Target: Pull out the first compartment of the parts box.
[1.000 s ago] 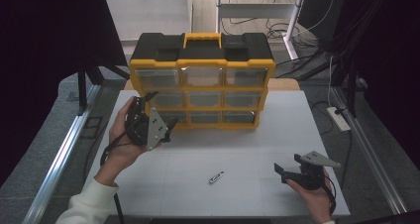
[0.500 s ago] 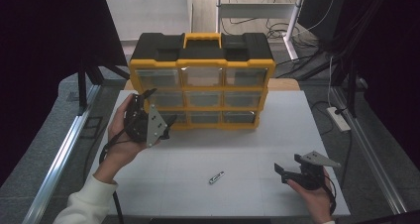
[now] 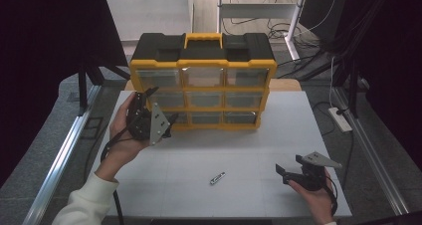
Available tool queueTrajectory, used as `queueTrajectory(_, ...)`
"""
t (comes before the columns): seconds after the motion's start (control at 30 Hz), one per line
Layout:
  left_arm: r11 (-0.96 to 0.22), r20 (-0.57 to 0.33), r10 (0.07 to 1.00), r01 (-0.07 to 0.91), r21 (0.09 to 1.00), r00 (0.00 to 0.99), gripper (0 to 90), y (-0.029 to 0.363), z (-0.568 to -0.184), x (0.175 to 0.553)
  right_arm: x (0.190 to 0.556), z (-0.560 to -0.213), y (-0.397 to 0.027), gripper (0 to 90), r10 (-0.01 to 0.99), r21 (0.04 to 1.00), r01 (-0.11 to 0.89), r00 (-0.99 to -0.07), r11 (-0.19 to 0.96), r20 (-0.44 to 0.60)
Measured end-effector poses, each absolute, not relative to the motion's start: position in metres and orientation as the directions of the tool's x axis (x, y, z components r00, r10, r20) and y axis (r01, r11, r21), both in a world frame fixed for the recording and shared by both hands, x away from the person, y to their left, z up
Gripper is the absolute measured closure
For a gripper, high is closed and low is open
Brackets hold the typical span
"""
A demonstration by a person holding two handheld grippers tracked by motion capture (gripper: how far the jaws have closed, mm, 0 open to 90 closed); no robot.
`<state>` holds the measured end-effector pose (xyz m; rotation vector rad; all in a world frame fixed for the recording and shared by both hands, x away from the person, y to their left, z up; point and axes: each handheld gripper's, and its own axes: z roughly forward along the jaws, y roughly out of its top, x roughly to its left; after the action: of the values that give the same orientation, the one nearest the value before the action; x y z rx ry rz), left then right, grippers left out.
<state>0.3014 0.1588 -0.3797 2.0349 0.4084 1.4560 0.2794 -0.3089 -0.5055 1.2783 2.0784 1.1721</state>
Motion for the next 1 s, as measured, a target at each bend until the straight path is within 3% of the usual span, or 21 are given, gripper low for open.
queueTrajectory(1.0, -0.782, 0.753, 0.562, -0.075, 0.618, 0.343, 8.5, 0.162, -0.375, 0.316, 0.279, -0.505, -0.308, 13.4, 0.874, 0.834, 0.506, -0.481, 0.219, 0.062)
